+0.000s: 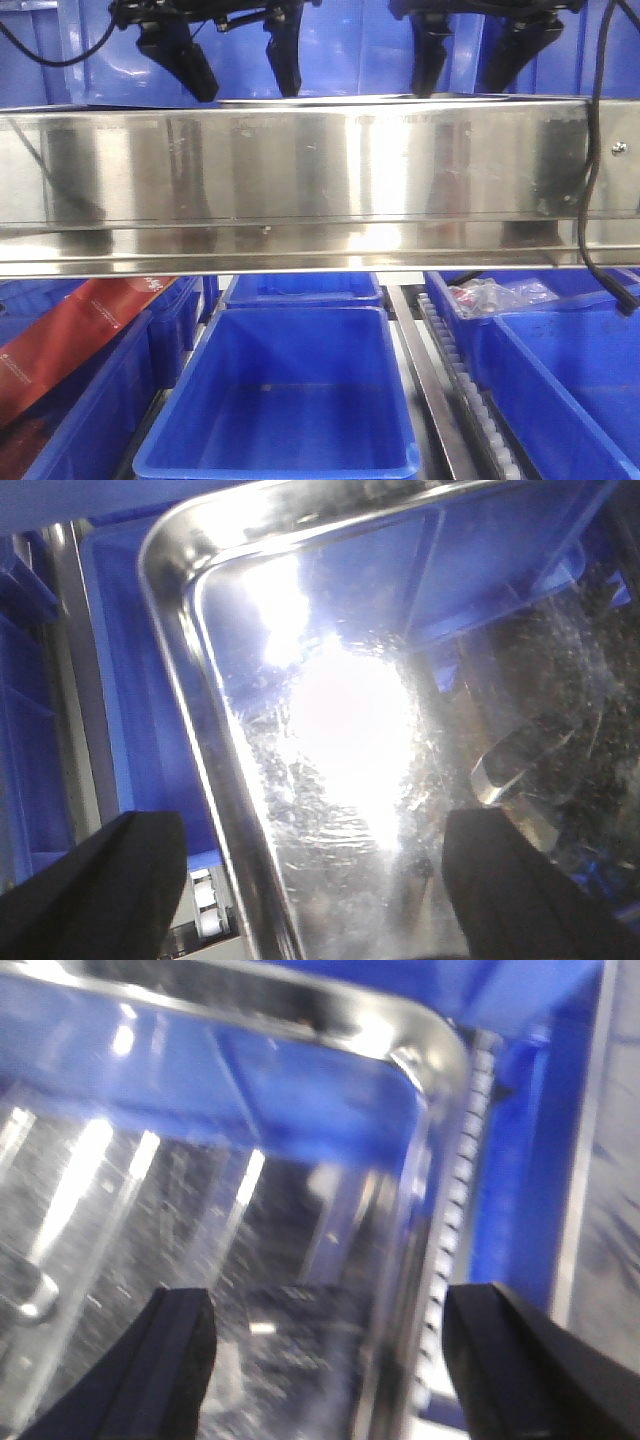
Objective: Stack silver trays without gaps
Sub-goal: 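Close both grippers on opposite rims of the silver tray, then lift the tray with both grippers and pull it off the shelf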
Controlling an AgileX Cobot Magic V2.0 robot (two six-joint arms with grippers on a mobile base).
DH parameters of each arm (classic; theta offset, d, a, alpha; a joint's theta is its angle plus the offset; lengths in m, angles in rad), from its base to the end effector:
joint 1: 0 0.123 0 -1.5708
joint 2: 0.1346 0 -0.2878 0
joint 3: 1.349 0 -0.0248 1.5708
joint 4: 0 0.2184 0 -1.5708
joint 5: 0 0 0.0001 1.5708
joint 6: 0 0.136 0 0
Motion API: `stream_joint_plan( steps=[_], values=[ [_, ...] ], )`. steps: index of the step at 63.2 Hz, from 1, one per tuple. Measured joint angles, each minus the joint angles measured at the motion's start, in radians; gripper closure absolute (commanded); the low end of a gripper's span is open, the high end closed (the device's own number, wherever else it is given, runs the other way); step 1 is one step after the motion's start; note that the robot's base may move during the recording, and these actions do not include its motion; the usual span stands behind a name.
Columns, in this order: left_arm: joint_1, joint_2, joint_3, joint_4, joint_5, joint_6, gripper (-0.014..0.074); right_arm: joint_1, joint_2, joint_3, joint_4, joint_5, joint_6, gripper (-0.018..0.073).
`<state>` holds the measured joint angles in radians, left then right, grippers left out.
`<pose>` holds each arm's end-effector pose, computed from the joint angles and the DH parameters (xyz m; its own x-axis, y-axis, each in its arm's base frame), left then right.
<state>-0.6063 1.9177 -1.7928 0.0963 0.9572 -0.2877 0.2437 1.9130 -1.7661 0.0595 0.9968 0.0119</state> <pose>0.3565 -0.2342 0.2810 -0.7923 0.2703 -0.5469 0.3601 0.9309 -0.0616 0.4044 0.1076 0.2722 -0.8554 -0.1672 -0.4902 -0.2273 0.9716 0.0652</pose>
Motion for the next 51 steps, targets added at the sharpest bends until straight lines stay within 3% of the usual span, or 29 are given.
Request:
stream_joint_plan(
  steps=[20, 51],
  values=[
    [0.000, 0.018, 0.000, 0.000, 0.000, -0.045, 0.0162, -0.002, 0.023, 0.000, 0.002, -0.021, 0.004, 0.0192],
    [0.000, 0.036, 0.000, 0.021, 0.004, -0.051, 0.0162, -0.009, 0.023, 0.000, 0.004, -0.021, 0.008, 0.0201]
  ],
)
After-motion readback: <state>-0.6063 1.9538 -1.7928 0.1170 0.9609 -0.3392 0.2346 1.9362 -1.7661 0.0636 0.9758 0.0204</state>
